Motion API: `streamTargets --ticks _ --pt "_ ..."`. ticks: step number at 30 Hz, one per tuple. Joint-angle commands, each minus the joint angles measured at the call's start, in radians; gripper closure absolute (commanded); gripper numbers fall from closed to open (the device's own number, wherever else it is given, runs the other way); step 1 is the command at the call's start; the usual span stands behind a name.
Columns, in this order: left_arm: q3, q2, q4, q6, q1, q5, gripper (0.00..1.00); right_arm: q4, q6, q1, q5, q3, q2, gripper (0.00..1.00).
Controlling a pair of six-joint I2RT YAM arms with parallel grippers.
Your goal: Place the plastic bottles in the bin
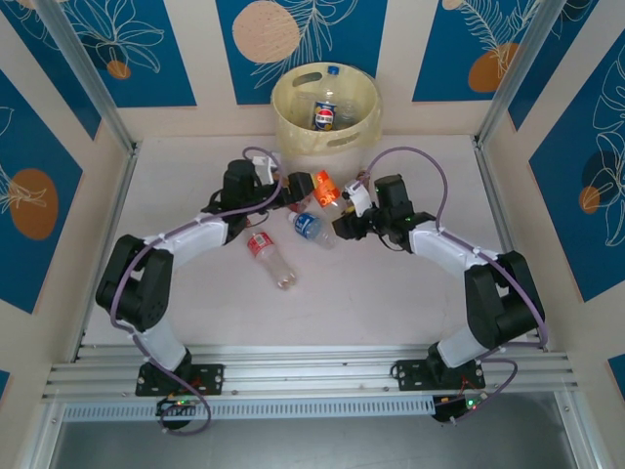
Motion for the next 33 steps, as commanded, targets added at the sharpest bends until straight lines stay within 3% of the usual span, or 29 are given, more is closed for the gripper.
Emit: streamTargets --ticks 1,10,17,21,24,27,29,30,33 --pt "-0.001 0.024 0.095 -0.030 -0.025 0.028 0.00 0.015 0.049 0.019 -0.062 0.042 0.017 0.96" --pt "-0.018 0.027 0.075 -0.039 -0.038 -0.080 0.02 0.079 0.053 0.063 -0.184 0.031 0.004 0.91" --pt "-0.021 0.028 0.091 -0.055 -0.038 -0.076 0.33 0.078 0.059 0.063 -0.272 0.027 0.003 0.82" --pt "-0.012 0.024 0.098 -0.058 -0.036 -0.049 0.42 0.059 0.058 0.057 -0.280 0.034 -0.007 0.65" --pt "0.007 0.018 0.075 -0.047 -0.032 -0.030 0.52 0.012 0.020 0.045 -0.313 0.038 -0.038 0.42" --pt "0.023 0.006 0.038 -0.028 -0.031 -0.034 0.64 -0.051 -0.016 0.028 -0.299 0.038 -0.081 0.26" --pt "0.042 0.000 -0.008 -0.011 -0.030 -0.037 0.79 -0.080 -0.021 0.008 -0.290 0.030 -0.114 0.01" --pt "0.051 -0.003 -0.033 -0.002 -0.030 -0.042 0.88 -0.085 -0.016 -0.003 -0.276 0.021 -0.135 0.01" --pt "0.054 -0.015 -0.052 0.011 -0.028 -0.062 0.98 -0.081 0.019 -0.042 -0.240 -0.009 -0.207 0.01"
